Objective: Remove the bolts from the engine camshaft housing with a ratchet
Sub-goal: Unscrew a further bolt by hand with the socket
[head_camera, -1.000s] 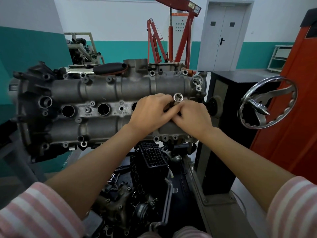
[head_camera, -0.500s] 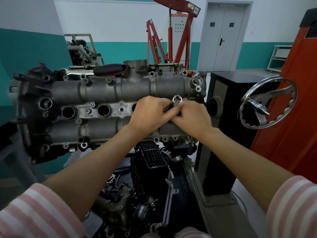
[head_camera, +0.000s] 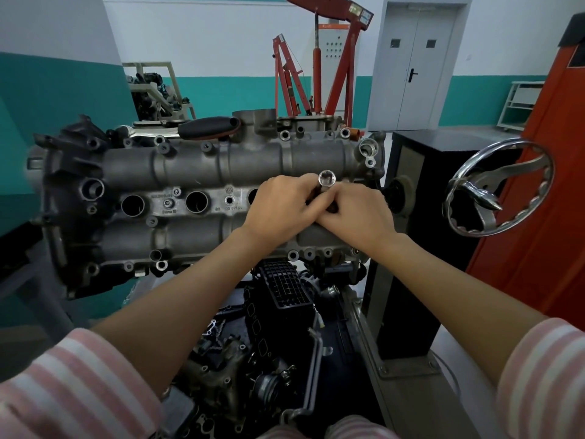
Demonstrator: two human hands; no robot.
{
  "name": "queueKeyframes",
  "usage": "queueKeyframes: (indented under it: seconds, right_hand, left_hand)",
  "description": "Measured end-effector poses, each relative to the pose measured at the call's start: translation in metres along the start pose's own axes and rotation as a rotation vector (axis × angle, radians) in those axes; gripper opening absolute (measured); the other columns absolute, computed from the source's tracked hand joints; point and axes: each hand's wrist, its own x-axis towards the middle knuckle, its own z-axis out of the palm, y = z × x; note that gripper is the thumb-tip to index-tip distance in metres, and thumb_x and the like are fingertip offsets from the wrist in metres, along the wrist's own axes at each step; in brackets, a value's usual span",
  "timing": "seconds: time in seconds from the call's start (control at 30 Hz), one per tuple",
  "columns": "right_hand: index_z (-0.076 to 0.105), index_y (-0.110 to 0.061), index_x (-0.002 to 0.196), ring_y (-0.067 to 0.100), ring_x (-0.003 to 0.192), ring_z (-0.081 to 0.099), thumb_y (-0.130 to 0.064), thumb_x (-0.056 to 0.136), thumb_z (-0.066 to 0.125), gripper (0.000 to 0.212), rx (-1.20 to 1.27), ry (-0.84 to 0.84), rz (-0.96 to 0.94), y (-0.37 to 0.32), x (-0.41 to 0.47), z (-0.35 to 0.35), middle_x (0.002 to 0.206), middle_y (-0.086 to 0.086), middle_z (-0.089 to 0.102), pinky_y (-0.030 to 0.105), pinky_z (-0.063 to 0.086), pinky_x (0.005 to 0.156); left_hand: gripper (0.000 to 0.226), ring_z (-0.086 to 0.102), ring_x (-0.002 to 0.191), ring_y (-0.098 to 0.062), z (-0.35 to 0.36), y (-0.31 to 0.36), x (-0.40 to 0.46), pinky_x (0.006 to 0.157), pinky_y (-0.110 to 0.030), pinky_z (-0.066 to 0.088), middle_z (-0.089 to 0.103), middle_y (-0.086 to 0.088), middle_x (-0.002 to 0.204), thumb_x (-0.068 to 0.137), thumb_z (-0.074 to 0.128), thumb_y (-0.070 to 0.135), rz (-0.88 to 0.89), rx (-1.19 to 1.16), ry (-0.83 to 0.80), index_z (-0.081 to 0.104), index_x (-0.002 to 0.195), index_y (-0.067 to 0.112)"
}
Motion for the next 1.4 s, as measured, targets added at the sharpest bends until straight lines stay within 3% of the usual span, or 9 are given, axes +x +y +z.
queueKeyframes:
  seconds: [0.2, 0.3, 0.4, 0.63, 0.8, 0.9, 1.17, 1.3, 1.4]
  right_hand:
    - [0.063, -0.017, 0.075, 0.003, 0.054, 0.033, -0.033, 0.08, 0.048, 0.023, 0.084, 0.078, -0.046, -0.0014, -0.0038, -0.0002, 0.067, -0.001, 0.062, 0.015, 0.018, 0.048]
    - [0.051, -0.017, 0.083, 0.01, 0.058, 0.046, -0.037, 0.087, 0.045, 0.021, 0.017, 0.003, -0.023, 0.0013, -0.0013, 0.0009, 0.071, -0.005, 0.054, 0.022, 0.031, 0.047]
    - [0.049, -0.013, 0.092, 0.016, 0.061, 0.054, -0.04, 0.088, 0.043, 0.029, -0.022, -0.029, 0.005, 0.0024, 0.0007, 0.0029, 0.073, -0.005, 0.057, 0.03, 0.041, 0.051]
    - [0.061, -0.013, 0.069, 0.01, 0.055, 0.037, -0.031, 0.082, 0.049, 0.025, 0.061, 0.095, -0.049, -0.0024, -0.0032, -0.0012, 0.065, 0.004, 0.062, 0.016, 0.016, 0.046]
    - [0.051, -0.015, 0.083, 0.011, 0.056, 0.046, -0.034, 0.086, 0.048, 0.02, 0.044, 0.027, -0.021, -0.0004, -0.0018, 0.0006, 0.069, -0.003, 0.053, 0.021, 0.032, 0.045]
    - [0.047, -0.011, 0.093, 0.017, 0.059, 0.055, -0.041, 0.085, 0.042, 0.032, 0.024, -0.002, 0.003, -0.0003, 0.0, 0.0012, 0.071, -0.006, 0.054, 0.03, 0.043, 0.05]
    - [0.06, -0.014, 0.078, 0.011, 0.058, 0.044, -0.032, 0.088, 0.053, 0.022, 0.021, 0.039, -0.041, 0.0009, -0.0029, 0.0019, 0.07, 0.0, 0.061, 0.019, 0.02, 0.046]
    - [0.054, -0.012, 0.09, 0.016, 0.062, 0.055, -0.041, 0.087, 0.043, 0.031, -0.008, -0.014, -0.012, 0.0015, -0.0008, 0.0005, 0.073, -0.003, 0.056, 0.029, 0.036, 0.05]
    - [0.048, -0.011, 0.093, 0.017, 0.06, 0.056, -0.043, 0.086, 0.043, 0.033, 0.002, -0.013, -0.009, 0.0005, -0.0006, 0.0002, 0.072, -0.004, 0.055, 0.029, 0.039, 0.049]
  left_hand:
    - [0.053, 0.048, 0.048, -0.02, 0.0013, -0.0003, 0.0016, 0.047, -0.031, 0.035, 0.049, -0.003, 0.051, 0.09, 0.045, 0.05, 0.019, 0.05, -0.06, 0.054, 0.068, 0.003]
    - [0.055, 0.051, 0.051, -0.022, 0.0, 0.0025, 0.001, 0.049, -0.033, 0.04, 0.05, -0.001, 0.056, 0.084, 0.03, 0.052, 0.023, 0.054, -0.026, 0.054, 0.081, 0.003]
    - [0.043, 0.046, 0.048, -0.021, 0.0003, 0.0026, 0.0007, 0.047, -0.03, 0.033, 0.041, 0.007, 0.052, 0.085, 0.032, 0.048, 0.012, 0.047, -0.017, 0.045, 0.072, 0.008]
    - [0.053, 0.043, 0.044, -0.024, 0.0012, -0.0023, 0.0014, 0.049, -0.028, 0.026, 0.044, -0.009, 0.045, 0.089, 0.052, 0.042, -0.027, 0.033, -0.038, 0.044, 0.053, 0.005]
    - [0.058, 0.051, 0.053, -0.022, -0.001, 0.0035, 0.0014, 0.05, -0.035, 0.04, 0.052, -0.004, 0.057, 0.083, 0.03, 0.054, -0.002, 0.048, -0.032, 0.054, 0.079, 0.003]
    - [0.042, 0.048, 0.051, -0.02, -0.002, 0.0042, 0.001, 0.047, -0.033, 0.037, 0.046, 0.005, 0.056, 0.084, 0.033, 0.047, 0.011, 0.034, -0.011, 0.046, 0.075, 0.009]
    - [0.049, 0.048, 0.048, -0.022, 0.0006, -0.0006, 0.0018, 0.047, -0.033, 0.036, 0.052, -0.006, 0.051, 0.091, 0.052, 0.043, 0.0, 0.061, -0.024, 0.05, 0.061, 0.005]
    - [0.053, 0.048, 0.051, -0.02, -0.0007, 0.0039, 0.0009, 0.049, -0.033, 0.037, 0.051, -0.002, 0.056, 0.084, 0.03, 0.052, 0.004, 0.078, -0.022, 0.051, 0.074, 0.004]
    - [0.042, 0.048, 0.05, -0.023, -0.0003, 0.005, 0.0003, 0.047, -0.031, 0.035, 0.048, 0.001, 0.055, 0.085, 0.033, 0.047, -0.008, 0.073, -0.01, 0.044, 0.073, 0.009]
